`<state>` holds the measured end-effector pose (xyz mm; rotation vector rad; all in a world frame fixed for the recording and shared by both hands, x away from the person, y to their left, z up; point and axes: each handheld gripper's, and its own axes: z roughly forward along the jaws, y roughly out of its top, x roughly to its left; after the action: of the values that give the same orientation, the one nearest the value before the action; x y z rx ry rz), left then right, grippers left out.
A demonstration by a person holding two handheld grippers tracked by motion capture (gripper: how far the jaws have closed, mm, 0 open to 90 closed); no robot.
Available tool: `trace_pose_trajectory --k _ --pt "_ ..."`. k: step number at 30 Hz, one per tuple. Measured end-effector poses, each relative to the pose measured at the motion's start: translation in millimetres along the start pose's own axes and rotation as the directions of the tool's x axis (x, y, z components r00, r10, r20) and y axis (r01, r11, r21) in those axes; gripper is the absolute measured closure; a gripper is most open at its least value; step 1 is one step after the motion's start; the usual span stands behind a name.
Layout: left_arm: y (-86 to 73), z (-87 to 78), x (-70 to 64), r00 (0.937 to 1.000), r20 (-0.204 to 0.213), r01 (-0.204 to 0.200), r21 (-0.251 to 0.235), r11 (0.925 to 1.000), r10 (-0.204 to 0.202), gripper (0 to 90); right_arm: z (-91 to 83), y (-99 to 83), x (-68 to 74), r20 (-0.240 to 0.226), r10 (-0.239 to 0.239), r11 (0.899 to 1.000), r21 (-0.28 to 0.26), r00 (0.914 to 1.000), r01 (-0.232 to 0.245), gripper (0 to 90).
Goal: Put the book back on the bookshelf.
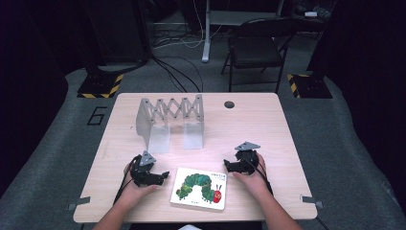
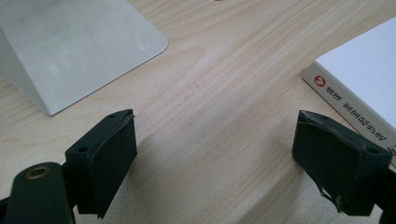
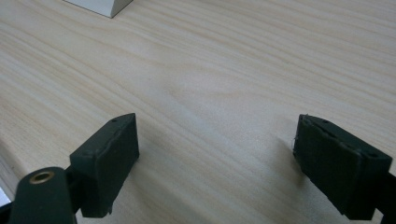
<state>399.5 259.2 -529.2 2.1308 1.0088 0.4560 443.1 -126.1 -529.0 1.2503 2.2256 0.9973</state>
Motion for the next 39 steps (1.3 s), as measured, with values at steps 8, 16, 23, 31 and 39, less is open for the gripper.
trace_pose_trajectory --k 8,16,23,31,39 --pt "0.2 -0.2 -0.1 1.0 -0.003 0.004 0.002 1.0 -0.004 14.2 -0.1 -0.1 0.1 -0.001 0.004 1.0 0.001 1.0 -0.004 13.9" --pt "0.0 -0.6 -1.5 0.9994 -0.023 0.027 -0.003 0.9996 -0.027 15.7 -0.5 0.2 0.5 0.003 0.008 1.0 0.004 1.0 -0.008 14.7" --pt "1.0 -1.8 -1.3 0.9978 -0.047 0.047 0.012 0.9988 -0.047 16.5 -3.4 0.8 1.1 0.004 0.009 1.0 0.027 1.0 -0.009 17.5" --pt "2.9 -6.4 0.0 0.9959 -0.054 0.073 0.026 0.997 -0.072 27.1 -12.4 3.5 -0.8 -0.007 0.039 0.997 0.07 0.9992 -0.039 34.9" --pt "9.4 -18.8 -7.3 0.9966 -0.015 0.082 0.017 0.9965 -0.081 31.2 -22.2 3.2 5.7 -0.046 0.032 0.996 0.09 0.9984 -0.028 40.6"
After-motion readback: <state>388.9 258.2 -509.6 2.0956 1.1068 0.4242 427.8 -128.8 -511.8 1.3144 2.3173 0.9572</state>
